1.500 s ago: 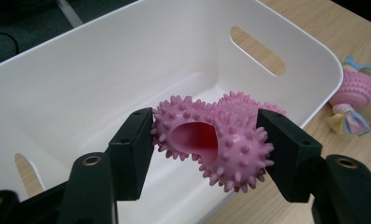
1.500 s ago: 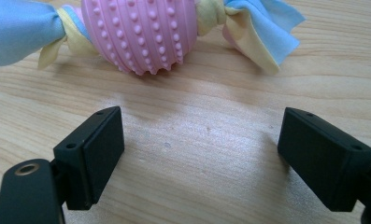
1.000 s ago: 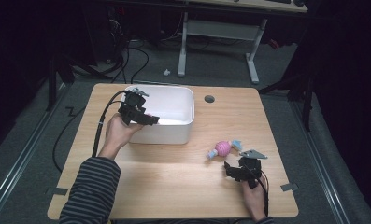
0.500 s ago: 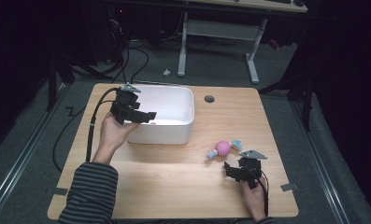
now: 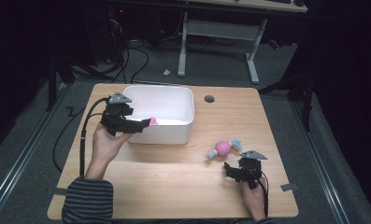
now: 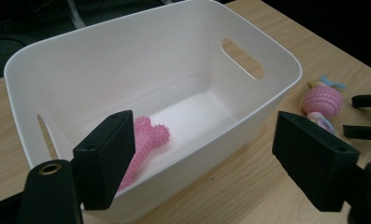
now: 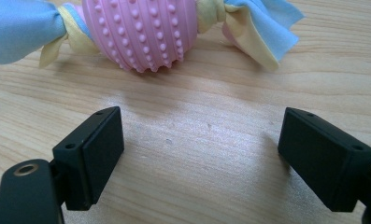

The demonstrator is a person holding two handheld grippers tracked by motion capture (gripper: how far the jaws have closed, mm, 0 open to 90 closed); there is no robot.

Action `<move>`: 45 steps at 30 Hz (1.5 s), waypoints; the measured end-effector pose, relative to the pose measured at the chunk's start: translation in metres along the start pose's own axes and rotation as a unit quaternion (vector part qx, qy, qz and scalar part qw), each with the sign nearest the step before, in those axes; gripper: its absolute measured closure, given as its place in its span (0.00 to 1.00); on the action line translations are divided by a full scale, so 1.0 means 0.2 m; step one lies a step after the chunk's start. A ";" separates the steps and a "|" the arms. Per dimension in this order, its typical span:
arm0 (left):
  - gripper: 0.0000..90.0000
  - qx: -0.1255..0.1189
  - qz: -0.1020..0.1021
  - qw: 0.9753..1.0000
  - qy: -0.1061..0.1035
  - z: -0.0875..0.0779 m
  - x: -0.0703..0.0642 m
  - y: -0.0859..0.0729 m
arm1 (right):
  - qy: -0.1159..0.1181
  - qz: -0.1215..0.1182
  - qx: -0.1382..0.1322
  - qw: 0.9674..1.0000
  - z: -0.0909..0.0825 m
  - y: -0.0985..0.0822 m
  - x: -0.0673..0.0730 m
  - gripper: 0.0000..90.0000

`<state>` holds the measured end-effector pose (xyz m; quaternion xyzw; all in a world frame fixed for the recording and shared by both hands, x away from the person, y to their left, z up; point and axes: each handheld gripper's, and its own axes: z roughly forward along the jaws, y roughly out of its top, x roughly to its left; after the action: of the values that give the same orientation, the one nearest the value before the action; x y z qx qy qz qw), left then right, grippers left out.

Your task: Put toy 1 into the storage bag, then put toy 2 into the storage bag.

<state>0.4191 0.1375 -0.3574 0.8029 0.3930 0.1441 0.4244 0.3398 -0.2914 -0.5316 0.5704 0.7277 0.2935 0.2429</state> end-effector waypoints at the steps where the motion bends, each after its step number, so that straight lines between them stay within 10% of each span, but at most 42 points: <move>1: 0.25 0.003 0.000 1.000 -0.001 -0.01 0.00 -0.02 | 0.000 0.000 0.000 1.000 0.00 0.00 0.00 0.16; 16: 0.25 -0.002 -0.019 1.000 0.001 -0.07 -0.02 -0.32 | 0.000 0.000 0.000 1.000 0.00 0.00 0.00 0.16; 34: 0.27 0.022 -0.059 0.998 -0.001 0.11 -0.01 -0.62 | 0.000 0.001 0.000 1.000 0.00 0.00 0.01 0.16; 45: 0.27 0.038 -0.047 0.998 0.024 0.22 -0.06 -0.71 | 0.000 0.002 0.000 1.000 0.00 0.00 0.01 0.16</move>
<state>0.3642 0.1513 -0.4953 0.7955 0.4451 0.1284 0.3907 0.3392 -0.2902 -0.5317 0.5716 0.7269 0.2936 0.2423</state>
